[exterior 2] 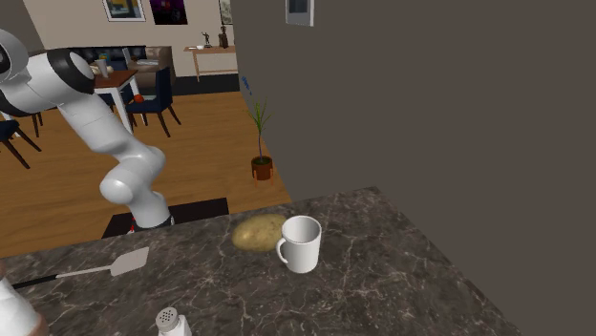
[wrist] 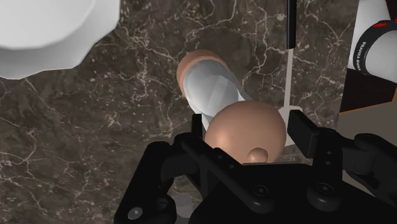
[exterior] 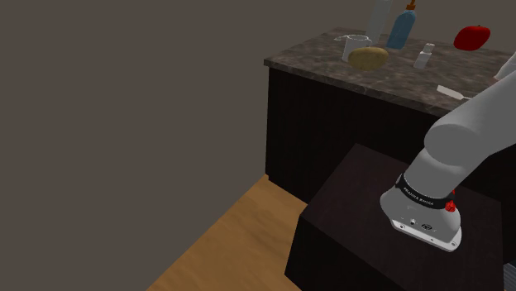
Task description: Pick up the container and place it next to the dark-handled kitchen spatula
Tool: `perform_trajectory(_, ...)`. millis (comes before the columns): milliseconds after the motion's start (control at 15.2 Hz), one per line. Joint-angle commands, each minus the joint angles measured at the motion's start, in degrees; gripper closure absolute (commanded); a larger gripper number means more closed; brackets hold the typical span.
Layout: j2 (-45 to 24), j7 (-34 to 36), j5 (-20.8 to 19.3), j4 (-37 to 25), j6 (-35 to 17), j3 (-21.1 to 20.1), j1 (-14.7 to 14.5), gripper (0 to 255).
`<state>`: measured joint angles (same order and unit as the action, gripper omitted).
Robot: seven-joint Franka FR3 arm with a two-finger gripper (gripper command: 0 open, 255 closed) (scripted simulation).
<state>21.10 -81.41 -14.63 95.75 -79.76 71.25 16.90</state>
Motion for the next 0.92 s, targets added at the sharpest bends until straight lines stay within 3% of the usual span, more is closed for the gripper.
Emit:
perform_trajectory(0, 0.0, 0.0, 0.0, 0.0, 0.0, 0.0, 0.0, 255)
perform_trajectory(132, 0.0, 0.0, 0.0, 0.0, 0.0, 0.0, 0.0, 255)
perform_trajectory(198, 0.0, 0.0, 0.0, 0.0, 0.0, 0.0, 0.0, 0)
perform_trajectory(528, 0.0, 0.0, 0.0, 0.0, 0.0, 0.0, 0.0, 0)
perform_trajectory(660, -2.7, -1.8, 1.8, -6.0, 3.6, 4.4, -3.8, 0)
perform_trajectory(792, -5.2, -3.5, 3.5, -12.0, 7.2, 11.0, -9.7, 0)
perform_trajectory(858, -5.0, -3.4, 3.3, -12.0, 7.2, 10.9, -9.9, 0)
